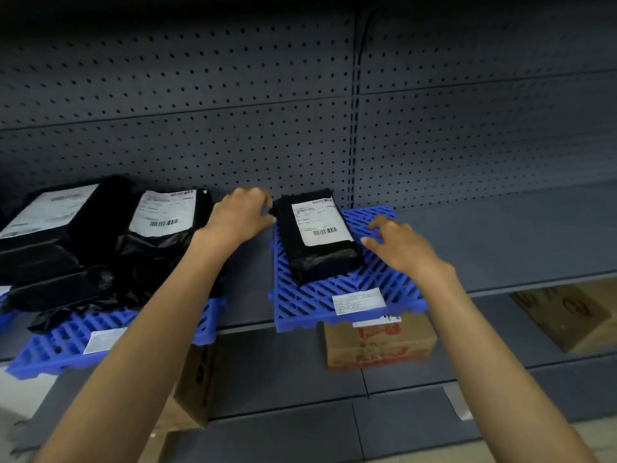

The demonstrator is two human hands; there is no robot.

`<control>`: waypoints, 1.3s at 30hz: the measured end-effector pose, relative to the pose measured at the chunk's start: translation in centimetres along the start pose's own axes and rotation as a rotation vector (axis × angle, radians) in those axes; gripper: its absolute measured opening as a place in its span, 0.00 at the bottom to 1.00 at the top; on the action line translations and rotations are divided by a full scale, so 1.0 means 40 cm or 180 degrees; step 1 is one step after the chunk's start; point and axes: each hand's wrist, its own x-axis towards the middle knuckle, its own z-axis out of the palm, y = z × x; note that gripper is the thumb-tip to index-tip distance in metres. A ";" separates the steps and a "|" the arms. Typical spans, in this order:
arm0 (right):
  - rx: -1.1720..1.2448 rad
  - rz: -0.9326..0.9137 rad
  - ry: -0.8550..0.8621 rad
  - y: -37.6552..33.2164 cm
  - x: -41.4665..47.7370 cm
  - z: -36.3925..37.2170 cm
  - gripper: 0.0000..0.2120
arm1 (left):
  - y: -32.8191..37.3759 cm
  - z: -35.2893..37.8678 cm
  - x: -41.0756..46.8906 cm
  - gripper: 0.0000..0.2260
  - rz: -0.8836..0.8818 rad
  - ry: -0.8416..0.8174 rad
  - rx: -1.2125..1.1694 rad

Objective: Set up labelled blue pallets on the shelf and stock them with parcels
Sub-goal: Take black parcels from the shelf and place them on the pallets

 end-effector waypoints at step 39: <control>-0.1686 0.2363 0.0692 1.564 -1.032 -0.836 0.17 | 2.260 0.482 -0.393 0.17 0.3733 -0.0512 0.0292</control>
